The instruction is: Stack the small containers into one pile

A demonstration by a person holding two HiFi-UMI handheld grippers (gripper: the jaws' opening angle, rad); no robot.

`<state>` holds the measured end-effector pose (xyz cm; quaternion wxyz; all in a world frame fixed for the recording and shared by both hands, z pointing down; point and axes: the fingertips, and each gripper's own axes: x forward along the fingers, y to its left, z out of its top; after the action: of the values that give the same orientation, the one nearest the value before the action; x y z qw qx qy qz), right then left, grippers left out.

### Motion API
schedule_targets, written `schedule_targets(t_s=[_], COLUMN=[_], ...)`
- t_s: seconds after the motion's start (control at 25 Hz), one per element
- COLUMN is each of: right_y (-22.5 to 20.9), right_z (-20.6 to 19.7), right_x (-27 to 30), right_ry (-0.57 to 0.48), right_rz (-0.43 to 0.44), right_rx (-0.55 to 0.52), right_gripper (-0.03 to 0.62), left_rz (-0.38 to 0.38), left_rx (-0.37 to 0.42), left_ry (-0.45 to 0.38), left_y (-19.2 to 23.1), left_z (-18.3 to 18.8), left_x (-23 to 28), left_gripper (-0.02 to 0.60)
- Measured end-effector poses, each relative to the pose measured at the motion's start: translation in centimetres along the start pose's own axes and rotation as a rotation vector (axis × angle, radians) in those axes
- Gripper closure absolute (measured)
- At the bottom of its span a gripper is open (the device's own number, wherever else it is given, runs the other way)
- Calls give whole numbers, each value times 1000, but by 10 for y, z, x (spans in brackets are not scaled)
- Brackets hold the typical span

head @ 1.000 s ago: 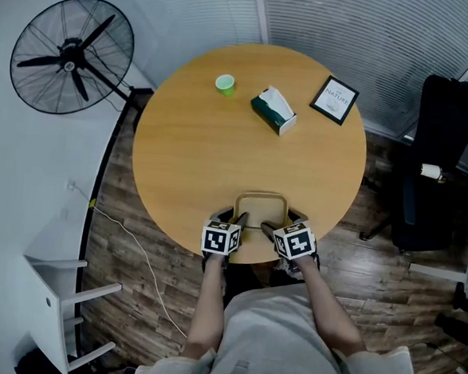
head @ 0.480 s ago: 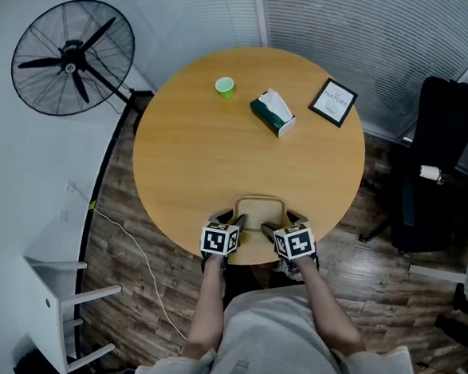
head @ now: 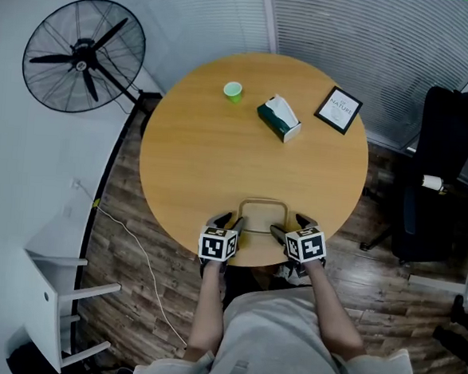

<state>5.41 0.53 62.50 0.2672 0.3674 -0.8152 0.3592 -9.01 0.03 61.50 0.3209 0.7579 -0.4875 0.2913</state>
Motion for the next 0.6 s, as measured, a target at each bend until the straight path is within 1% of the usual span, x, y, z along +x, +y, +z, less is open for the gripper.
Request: schedule_targets(t_s=[0.16,0.36,0.44,0.52,0.6], right_y=[-6,3,11,18,22], right_z=[5,9,5,2,1], right_x=[-10,-17,-17,-16,-14], right_ry=[-37,-74,-78,-75,-81], right_rz=[-4,2,17,34,40], right_rx=[-5,-41,-63,-88,-102], right_gripper=[217,220,237,238,249], left_rz=[13,37,38,22,7], left_rx=[-7,-20,-40,-81,-94], left_ry=[-43,-72,-93,-120,-138], left_y=[-7,-13,-16,-20,-23], left_z=[1,-4,-8,-9,-7], left_x=[-10,-20,-25,-31,-35], left_gripper=[420,420,420,420,420])
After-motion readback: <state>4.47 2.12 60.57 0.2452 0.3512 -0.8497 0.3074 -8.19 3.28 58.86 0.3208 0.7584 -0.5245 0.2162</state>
